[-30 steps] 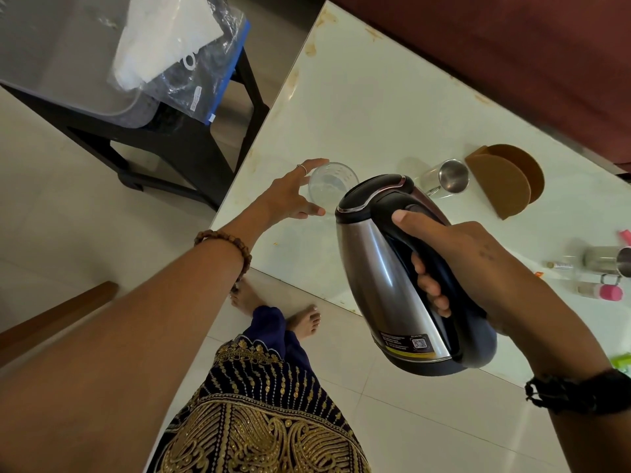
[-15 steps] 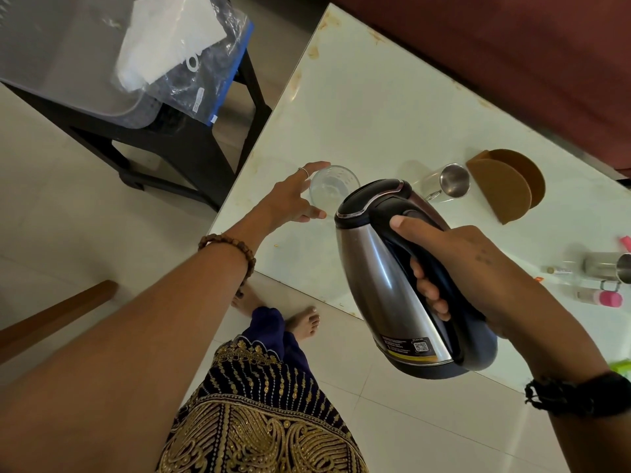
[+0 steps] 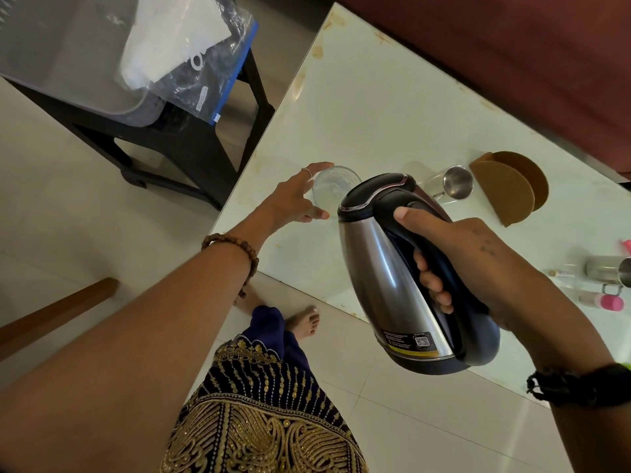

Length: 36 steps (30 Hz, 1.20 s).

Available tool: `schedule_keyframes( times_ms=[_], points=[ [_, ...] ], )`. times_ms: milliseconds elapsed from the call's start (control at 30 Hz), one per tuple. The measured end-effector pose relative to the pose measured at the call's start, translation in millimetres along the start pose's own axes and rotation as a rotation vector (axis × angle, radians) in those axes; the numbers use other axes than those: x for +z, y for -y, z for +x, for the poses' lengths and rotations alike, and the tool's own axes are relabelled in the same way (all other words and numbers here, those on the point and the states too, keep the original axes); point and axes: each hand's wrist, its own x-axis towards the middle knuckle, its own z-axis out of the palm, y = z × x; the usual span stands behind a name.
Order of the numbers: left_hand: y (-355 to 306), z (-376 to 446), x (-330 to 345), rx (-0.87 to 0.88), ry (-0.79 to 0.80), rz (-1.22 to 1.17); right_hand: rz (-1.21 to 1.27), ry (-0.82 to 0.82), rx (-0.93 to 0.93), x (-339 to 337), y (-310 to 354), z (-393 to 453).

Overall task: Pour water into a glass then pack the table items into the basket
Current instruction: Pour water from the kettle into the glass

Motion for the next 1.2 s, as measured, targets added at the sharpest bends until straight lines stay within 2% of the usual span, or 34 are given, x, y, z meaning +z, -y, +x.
schedule_keyframes(
  times_ms=[467, 600, 1033, 1200],
  points=[
    [-2.5, -1.3, 1.2, -0.029, -0.027, -0.054, 0.014, 0.043, 0.037, 1.2, 2.0, 1.1],
    [-4.0, -2.1, 2.1, -0.029, -0.036, -0.028, -0.028, 0.016, -0.009, 2.5, -1.9, 2.1],
    [-3.8, -2.1, 3.0, -0.026, -0.038, -0.037, 0.051, 0.067, 0.022, 0.6, 0.1, 4.7],
    [-1.9, -1.7, 3.6, -0.026, -0.042, -0.048, -0.013, 0.024, -0.077, 2.2, -6.1, 4.4]
  ],
)
